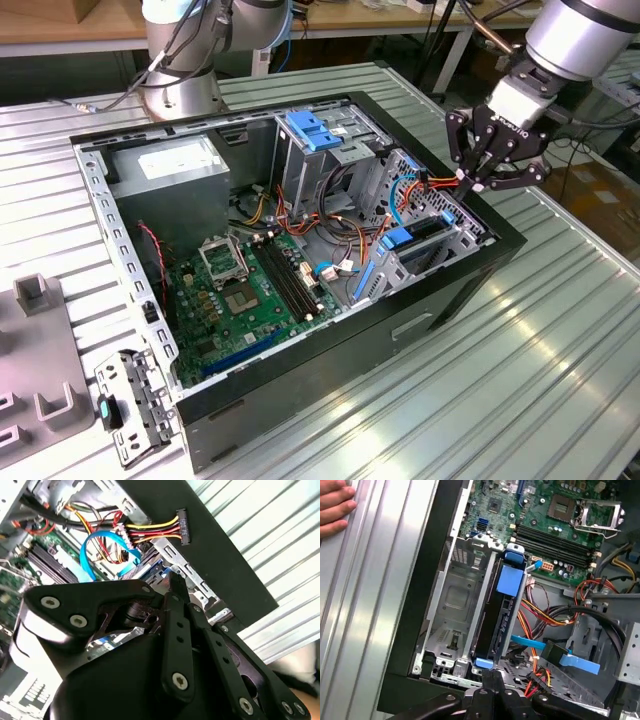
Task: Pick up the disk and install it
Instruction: 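Insert the first disk wire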
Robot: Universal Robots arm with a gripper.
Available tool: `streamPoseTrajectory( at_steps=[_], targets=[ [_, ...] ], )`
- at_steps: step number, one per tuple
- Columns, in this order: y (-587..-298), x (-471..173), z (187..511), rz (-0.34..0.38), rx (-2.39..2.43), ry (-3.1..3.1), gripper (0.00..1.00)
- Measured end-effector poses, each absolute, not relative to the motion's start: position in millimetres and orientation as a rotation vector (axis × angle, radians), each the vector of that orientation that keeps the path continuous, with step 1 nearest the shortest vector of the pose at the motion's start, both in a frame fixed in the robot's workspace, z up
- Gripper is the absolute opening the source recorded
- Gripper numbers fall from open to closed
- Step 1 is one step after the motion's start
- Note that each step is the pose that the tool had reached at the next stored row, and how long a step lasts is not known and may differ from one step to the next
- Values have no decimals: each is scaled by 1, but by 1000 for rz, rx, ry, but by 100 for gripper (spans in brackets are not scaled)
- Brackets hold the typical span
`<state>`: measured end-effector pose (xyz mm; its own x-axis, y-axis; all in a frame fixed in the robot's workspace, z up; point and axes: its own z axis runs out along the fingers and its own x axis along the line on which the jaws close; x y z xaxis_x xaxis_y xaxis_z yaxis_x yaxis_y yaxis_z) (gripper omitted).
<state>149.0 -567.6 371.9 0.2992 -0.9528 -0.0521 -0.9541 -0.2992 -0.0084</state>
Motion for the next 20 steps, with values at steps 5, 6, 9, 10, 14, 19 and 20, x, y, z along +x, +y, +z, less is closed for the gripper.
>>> streamPoseTrajectory(
  at_steps=[5, 6, 9, 10, 14, 19, 20],
  targets=[
    [-566, 158, 372, 59, -2552, 1767, 11],
    [-565, 161, 372, 59, -2556, 1761, 11],
    [-564, 168, 372, 60, -2565, 1749, 11],
    [-563, 170, 372, 60, -2571, 1740, 11],
    [-561, 172, 373, 60, -2586, 1719, 11],
    [-551, 173, 378, 58, -2620, 1673, 11],
    [-548, 174, 378, 54, -2624, 1675, 11]
  ],
)
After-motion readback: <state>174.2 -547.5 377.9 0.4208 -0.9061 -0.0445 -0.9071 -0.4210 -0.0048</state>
